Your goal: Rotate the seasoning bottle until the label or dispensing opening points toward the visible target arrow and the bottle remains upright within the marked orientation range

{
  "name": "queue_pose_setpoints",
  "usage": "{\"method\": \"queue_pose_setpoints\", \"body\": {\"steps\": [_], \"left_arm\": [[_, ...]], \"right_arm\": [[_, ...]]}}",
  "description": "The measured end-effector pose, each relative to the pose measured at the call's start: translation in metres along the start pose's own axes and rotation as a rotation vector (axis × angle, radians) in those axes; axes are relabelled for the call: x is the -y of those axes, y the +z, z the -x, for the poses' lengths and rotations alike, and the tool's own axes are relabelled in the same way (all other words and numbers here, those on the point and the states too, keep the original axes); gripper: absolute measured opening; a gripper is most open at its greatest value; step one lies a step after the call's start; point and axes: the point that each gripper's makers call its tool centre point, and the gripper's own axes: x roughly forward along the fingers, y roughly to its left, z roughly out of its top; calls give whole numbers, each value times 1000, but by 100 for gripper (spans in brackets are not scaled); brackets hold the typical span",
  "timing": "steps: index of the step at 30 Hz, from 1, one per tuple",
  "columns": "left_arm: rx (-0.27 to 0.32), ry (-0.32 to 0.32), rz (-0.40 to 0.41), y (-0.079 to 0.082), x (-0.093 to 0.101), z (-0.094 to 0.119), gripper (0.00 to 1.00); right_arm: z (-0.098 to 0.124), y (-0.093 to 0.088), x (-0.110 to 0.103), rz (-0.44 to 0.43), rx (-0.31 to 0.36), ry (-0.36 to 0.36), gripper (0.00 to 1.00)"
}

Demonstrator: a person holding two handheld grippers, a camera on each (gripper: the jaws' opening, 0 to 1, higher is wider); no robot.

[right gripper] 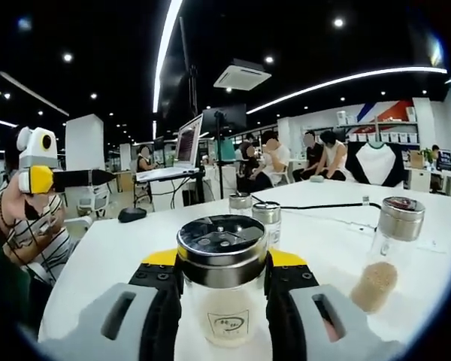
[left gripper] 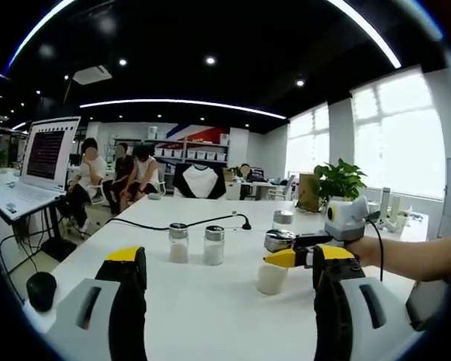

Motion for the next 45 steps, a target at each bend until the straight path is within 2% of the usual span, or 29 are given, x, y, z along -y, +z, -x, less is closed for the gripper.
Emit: {"method": "queue_pose_setpoints", "body": {"steps": [3, 6, 10, 20, 45], "left_arm": [[4, -4, -4, 1, 2, 1, 97], [3, -2, -2, 0, 1, 2, 97], [-5, -7, -7, -1, 2, 3, 97], [-5, -18, -3, -1, 7, 2, 96], [2, -3, -5, 4, 9, 7, 96]], "right_arm": [[-1, 0, 1, 7, -16, -32, 41], [-1, -1, 4, 12, 8, -52, 40], [-1, -1, 4, 17, 7, -75, 40], [0, -2, 3, 21, -18, -129, 40], [1, -2, 8, 13, 7, -277, 40]]}}
